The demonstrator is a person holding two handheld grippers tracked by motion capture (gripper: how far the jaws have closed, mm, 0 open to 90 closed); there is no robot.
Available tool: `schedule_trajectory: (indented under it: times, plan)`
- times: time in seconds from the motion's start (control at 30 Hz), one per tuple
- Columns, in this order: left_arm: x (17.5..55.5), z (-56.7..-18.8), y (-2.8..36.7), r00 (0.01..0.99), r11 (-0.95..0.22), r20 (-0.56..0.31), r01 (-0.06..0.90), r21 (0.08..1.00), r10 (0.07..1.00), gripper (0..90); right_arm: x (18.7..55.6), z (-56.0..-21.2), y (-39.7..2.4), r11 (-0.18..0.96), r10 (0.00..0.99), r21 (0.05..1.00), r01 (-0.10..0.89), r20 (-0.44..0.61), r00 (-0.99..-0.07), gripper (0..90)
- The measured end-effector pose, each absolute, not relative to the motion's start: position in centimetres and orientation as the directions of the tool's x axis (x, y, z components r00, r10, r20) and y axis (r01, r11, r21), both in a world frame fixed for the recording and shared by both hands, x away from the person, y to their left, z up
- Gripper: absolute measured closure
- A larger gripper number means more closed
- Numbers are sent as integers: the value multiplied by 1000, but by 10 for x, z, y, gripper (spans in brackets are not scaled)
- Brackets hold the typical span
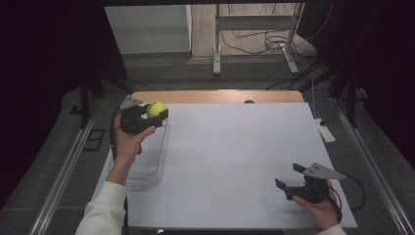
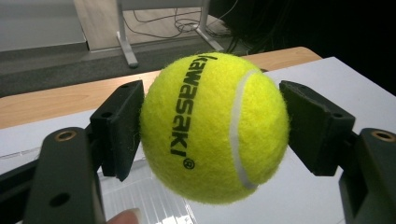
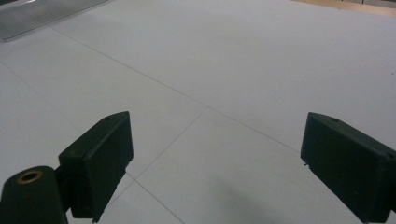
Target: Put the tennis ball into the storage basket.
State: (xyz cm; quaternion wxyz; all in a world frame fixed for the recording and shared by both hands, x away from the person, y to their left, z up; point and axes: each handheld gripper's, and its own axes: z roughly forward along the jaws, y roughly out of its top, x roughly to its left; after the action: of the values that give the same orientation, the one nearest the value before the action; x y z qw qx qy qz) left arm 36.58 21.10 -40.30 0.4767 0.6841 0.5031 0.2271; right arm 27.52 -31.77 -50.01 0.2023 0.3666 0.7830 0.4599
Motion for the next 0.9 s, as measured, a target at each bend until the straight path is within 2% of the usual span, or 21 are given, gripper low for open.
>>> schedule_trajectory:
  times: [0.9]
  plan:
    - [385,-404,223,318,-17,-162,492,870,934,270,275,-500,-318,304,761,871,387,22,-648,101]
